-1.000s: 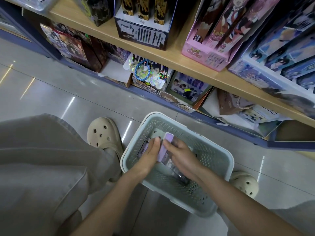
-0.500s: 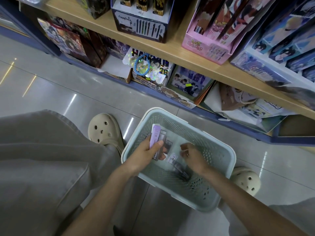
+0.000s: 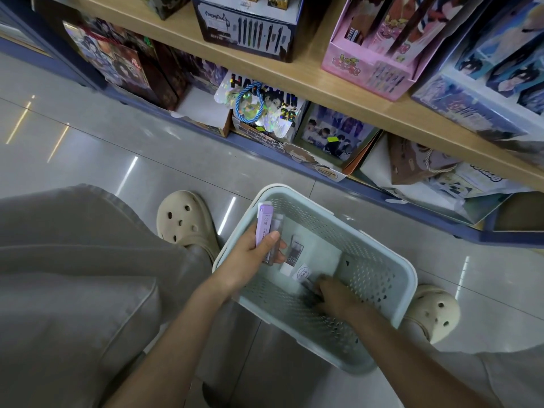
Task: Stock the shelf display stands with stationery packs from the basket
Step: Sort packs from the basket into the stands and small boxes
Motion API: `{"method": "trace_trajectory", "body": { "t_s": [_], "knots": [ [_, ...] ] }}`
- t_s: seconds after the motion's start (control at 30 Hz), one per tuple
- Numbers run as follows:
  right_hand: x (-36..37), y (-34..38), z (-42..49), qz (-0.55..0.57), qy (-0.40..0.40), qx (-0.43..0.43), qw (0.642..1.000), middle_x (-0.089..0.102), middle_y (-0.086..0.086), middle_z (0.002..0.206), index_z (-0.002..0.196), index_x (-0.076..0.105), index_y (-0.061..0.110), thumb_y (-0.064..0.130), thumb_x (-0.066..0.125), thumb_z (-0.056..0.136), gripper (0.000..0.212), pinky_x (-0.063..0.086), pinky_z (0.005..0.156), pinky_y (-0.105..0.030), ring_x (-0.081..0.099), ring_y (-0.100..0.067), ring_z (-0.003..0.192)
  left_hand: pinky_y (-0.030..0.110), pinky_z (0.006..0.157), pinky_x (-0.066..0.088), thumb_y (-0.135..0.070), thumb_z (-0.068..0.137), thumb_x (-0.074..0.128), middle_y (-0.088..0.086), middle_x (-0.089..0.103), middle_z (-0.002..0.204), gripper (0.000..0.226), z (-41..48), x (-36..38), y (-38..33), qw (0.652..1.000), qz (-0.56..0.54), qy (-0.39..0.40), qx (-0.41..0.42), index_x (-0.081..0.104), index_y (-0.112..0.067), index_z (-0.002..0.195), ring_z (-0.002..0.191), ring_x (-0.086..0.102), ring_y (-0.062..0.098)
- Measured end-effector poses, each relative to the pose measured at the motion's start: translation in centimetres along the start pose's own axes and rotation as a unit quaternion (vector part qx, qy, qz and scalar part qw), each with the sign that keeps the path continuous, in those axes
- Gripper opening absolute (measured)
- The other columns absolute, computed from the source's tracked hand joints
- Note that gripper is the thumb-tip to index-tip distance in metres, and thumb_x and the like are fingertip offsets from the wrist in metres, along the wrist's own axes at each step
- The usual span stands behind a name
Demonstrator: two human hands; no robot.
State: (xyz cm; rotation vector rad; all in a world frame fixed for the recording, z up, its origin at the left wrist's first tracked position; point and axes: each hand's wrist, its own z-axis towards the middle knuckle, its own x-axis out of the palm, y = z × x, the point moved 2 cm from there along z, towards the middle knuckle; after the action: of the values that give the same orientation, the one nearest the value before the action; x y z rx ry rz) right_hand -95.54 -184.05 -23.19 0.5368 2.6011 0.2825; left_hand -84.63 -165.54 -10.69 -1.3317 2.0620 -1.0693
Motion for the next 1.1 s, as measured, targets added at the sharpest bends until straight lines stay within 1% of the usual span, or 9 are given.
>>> {"method": "trace_trajectory", "body": {
  "t_s": [0.13, 0.23, 0.43, 0.57, 0.7, 0.8, 0.93, 1.0, 1.1],
  "knots": [
    [1.4, 0.6, -0.7, 0.056, 0.017, -0.005, 0.998, 0.057, -0.013, 0.128, 0.135, 0.044, 0.011, 0.015, 0.062, 0.087, 0.051, 0.041, 0.091, -0.024, 0.054, -0.026, 0.117, 0.023, 0.068, 0.051, -0.017, 0.1, 0.04, -0.001, 0.063, 0.078, 0.017, -0.1, 0.0, 0.1, 1.0, -0.009, -0.005, -0.005, 0.055, -0.016, 0.092, 0.065, 0.063, 0.008],
    [1.9, 1.3, -1.2, 0.103, 0.046, -0.008, 0.994, 0.055, -0.013, 0.129, 0.133, 0.043, 0.009, 0.011, 0.058, 0.091, 0.045, 0.038, 0.088, -0.019, 0.053, -0.024, 0.117, 0.017, 0.064, 0.05, -0.016, 0.101, 0.04, -0.002, 0.062, 0.082, 0.013, -0.1, 0.1, 0.0, 1.0, -0.007, -0.001, -0.004, 0.052, -0.016, 0.098, 0.064, 0.063, 0.003],
    [0.6, 2.8, -2.9, 0.186, 0.069, -0.065, 0.978, 0.047, -0.001, 0.127, 0.14, 0.034, 0.012, 0.01, 0.046, 0.099, 0.043, 0.035, 0.086, -0.008, 0.043, -0.009, 0.115, 0.018, 0.065, 0.051, -0.019, 0.1, 0.042, -0.001, 0.067, 0.085, 0.017, -0.8, 0.2, 0.3, 1.0, -0.006, -0.013, -0.019, 0.058, -0.018, 0.094, 0.068, 0.067, 0.007],
    [-1.8, 4.4, -4.1, 0.279, -0.027, -0.085, 0.956, 0.054, 0.003, 0.102, 0.118, 0.039, 0.017, 0.016, 0.043, 0.1, 0.018, 0.046, 0.074, -0.016, 0.057, -0.015, 0.098, 0.017, 0.062, 0.053, -0.009, 0.098, 0.045, 0.0, 0.066, 0.08, 0.013, -1.2, 0.9, 1.3, 0.997, -0.054, -0.058, -0.026, 0.057, -0.013, 0.095, 0.065, 0.067, 0.005],
    [-4.7, 7.9, -5.4, 0.354, -0.188, -0.128, 0.907, 0.06, 0.006, 0.093, 0.119, 0.04, 0.018, 0.025, 0.042, 0.099, 0.021, 0.054, 0.069, -0.023, 0.061, -0.001, 0.077, 0.015, 0.071, 0.052, -0.008, 0.098, 0.046, 0.002, 0.067, 0.093, 0.017, -1.3, 1.8, 2.6, 0.995, -0.035, -0.081, -0.035, 0.054, -0.01, 0.113, 0.077, 0.066, 0.002],
    [-5.3, 10.3, -6.1, 0.313, -0.267, -0.122, 0.903, 0.059, 0.0, 0.111, 0.127, 0.042, 0.014, 0.031, 0.042, 0.099, 0.032, 0.053, 0.076, -0.032, 0.063, -0.015, 0.092, 0.008, 0.073, 0.048, -0.009, 0.1, 0.043, -0.008, 0.064, 0.101, 0.025, -1.4, 2.6, 2.7, 0.994, -0.045, -0.091, -0.049, 0.05, -0.015, 0.123, 0.088, 0.062, -0.003],
    [-4.8, 11.6, -6.9, 0.185, -0.272, -0.109, 0.938, 0.041, -0.007, 0.13, 0.144, 0.029, 0.011, 0.032, 0.032, 0.101, 0.048, 0.045, 0.078, -0.03, 0.055, -0.024, 0.11, 0.029, 0.082, 0.052, -0.011, 0.101, 0.04, 0.004, 0.067, 0.11, 0.03, -1.3, 3.1, 2.5, 0.959, -0.234, -0.1, -0.126, 0.05, -0.019, 0.128, 0.102, 0.064, 0.018],
    [-4.8, 11.4, -7.3, 0.103, -0.271, -0.09, 0.953, 0.039, -0.004, 0.132, 0.149, 0.022, 0.014, 0.036, 0.029, 0.101, 0.053, 0.045, 0.084, -0.033, 0.049, -0.022, 0.115, 0.033, 0.08, 0.053, -0.018, 0.102, 0.04, 0.003, 0.069, 0.105, 0.021, -1.5, 3.1, 2.3, 0.951, -0.263, -0.086, -0.14, 0.054, -0.023, 0.117, 0.098, 0.065, 0.019],
    [-5.2, 11.3, -7.5, 0.036, -0.293, -0.111, 0.949, 0.043, -0.004, 0.115, 0.146, 0.033, 0.017, 0.036, 0.039, 0.099, 0.051, 0.045, 0.083, -0.032, 0.046, -0.019, 0.105, 0.03, 0.07, 0.054, -0.026, 0.099, 0.046, 0.003, 0.07, 0.083, 0.02, -2.0, 3.3, 2.1, 0.964, -0.226, -0.067, -0.125, 0.058, -0.013, 0.108, 0.077, 0.067, 0.014]
  ]
}}
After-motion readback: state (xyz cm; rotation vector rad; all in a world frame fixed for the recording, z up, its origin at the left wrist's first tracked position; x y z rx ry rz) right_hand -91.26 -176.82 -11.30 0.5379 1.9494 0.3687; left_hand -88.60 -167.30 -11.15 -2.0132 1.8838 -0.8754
